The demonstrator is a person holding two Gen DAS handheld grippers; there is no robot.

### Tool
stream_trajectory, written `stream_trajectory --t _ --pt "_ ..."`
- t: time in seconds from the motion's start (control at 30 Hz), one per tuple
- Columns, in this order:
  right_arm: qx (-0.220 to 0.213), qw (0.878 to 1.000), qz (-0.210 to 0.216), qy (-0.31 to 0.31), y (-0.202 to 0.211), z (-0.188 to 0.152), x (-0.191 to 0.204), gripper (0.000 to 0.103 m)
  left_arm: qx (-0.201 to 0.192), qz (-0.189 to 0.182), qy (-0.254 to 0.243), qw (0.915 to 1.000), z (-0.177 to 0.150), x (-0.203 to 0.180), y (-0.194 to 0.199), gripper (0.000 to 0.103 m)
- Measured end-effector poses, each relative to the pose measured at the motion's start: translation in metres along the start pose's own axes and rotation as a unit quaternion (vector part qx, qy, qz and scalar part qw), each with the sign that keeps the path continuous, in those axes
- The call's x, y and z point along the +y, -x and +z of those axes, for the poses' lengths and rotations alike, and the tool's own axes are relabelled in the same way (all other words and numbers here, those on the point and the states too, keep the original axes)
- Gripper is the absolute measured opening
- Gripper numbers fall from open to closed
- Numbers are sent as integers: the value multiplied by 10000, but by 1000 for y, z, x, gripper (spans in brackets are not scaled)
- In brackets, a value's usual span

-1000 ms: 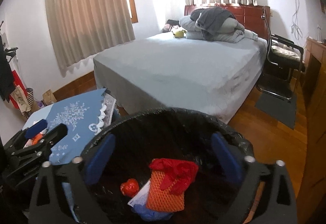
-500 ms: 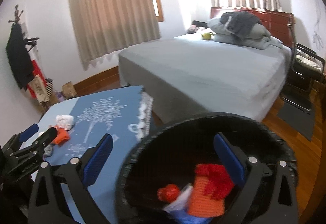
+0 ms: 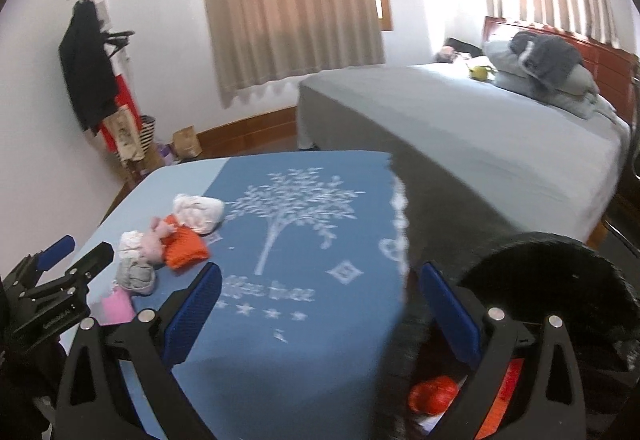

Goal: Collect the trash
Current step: 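Return the left tool to the pile and grasp the white plastic bag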

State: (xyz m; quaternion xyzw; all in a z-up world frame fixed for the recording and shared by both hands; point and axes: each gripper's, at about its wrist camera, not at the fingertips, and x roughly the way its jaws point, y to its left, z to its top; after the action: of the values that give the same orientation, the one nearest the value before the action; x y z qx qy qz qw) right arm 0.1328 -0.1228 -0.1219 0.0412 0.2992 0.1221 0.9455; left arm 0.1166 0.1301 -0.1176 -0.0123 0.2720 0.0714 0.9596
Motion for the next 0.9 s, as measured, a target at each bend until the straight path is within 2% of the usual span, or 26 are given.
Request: stream_trajectory --t 0.23,0.43,0.7,0.9 --pt "56 9992 340 212 -36 8 49 97 62 314 221 9992 2 47 -18 89" --pt "105 9980 518 360 -66 10 81 97 179 364 340 9986 2 70 -41 88" --pt "255 9974 521 416 -97 7 94 97 509 175 392 9978 -4 82 -83 77" --pt "321 9974 483 428 -109 5 95 97 819 -135 509 9953 -6 84 -104 68"
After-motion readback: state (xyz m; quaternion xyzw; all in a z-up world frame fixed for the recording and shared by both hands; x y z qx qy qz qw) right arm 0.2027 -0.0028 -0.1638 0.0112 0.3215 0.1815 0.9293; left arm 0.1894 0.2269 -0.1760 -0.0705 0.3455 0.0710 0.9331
